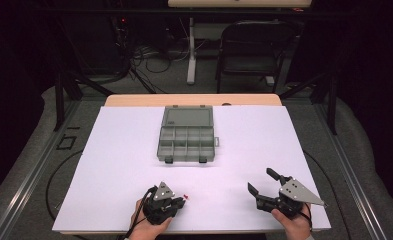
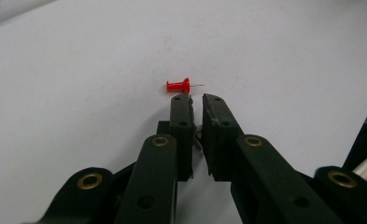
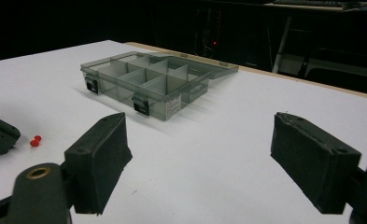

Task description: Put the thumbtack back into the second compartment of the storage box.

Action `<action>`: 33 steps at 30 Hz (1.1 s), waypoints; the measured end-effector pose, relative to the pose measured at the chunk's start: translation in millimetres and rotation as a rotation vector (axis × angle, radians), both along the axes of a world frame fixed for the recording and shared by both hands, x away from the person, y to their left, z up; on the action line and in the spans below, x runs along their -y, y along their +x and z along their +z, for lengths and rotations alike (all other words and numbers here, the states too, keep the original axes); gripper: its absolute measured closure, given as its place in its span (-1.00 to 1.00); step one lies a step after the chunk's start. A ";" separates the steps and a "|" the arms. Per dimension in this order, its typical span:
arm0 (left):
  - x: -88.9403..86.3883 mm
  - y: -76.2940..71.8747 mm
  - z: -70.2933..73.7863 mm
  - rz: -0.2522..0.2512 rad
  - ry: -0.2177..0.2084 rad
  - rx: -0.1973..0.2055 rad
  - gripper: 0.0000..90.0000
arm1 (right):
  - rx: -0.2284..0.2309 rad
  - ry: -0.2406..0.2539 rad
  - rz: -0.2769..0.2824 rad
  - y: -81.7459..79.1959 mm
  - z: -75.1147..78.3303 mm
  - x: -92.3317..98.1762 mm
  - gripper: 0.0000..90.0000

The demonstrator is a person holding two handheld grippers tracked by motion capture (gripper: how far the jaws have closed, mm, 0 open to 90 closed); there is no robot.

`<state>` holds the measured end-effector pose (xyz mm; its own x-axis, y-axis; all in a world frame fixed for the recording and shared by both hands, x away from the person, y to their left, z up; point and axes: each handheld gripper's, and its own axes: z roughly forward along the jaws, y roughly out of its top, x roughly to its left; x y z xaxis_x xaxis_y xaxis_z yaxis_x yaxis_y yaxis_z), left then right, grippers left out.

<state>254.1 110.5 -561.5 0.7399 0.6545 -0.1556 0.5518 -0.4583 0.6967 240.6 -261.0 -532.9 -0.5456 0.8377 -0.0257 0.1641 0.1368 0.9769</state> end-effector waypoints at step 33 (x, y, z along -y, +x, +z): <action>-36.9 12.6 27.7 0.138 -0.164 0.075 0.86 | 0.001 0.001 0.002 0.2 0.1 0.0 -0.58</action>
